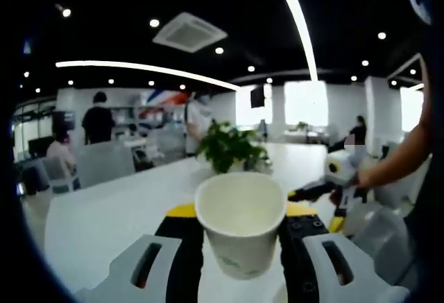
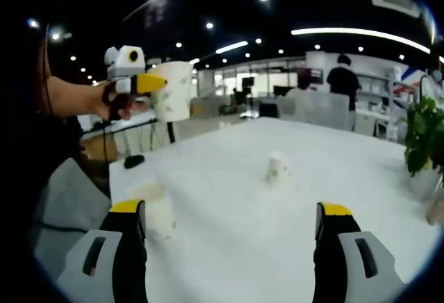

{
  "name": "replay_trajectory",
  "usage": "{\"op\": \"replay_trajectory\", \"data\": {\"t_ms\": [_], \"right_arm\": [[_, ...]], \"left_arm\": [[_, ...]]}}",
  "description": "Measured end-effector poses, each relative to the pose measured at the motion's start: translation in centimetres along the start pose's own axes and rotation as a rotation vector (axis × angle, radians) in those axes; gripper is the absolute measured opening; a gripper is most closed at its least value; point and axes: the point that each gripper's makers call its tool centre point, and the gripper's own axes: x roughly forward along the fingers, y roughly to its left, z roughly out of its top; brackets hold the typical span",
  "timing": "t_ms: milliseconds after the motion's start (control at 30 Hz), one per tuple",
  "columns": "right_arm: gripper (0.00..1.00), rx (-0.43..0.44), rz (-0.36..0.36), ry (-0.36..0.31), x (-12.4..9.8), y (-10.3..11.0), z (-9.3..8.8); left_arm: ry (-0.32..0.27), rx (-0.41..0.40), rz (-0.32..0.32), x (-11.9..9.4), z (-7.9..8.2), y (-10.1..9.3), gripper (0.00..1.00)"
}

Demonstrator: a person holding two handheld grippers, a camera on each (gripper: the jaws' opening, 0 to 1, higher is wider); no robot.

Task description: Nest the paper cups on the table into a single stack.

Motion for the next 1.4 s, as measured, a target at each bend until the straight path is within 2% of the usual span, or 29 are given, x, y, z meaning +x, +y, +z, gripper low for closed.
{"op": "replay_trajectory", "data": {"t_ms": [433, 700, 1000, 1133, 1400], "right_arm": [[1.00, -0.001, -0.002, -0.003, -0.3, 0.1, 0.1], [1.00, 0.007, -0.001, -0.001, -0.5, 0.1, -0.4], [1.00, 0.019, 0.015, -0.011, -0.7, 0.3, -0.1], [1.00, -0.011, 0.025, -0.001, -0.7, 0.8, -0.1], [1.00, -0.008, 0.021, 0.005, -0.7, 0.8, -0.5]], "left_arm": [[-0.003, -0.020, -0.003, -1.3, 0.1, -1.6, 0.40], [0.011, -0.011, -0.006, -1.2, -1.2, -3.4, 0.40], [0.010, -0.013, 0.004, -1.6, -1.5, -4.1, 0.40], [0.015, -0.022, 0.003, -1.6, -1.9, -4.3, 0.40], [0.016, -0.030, -0.012, -1.8, -2.3, -5.9, 0.40]]}}
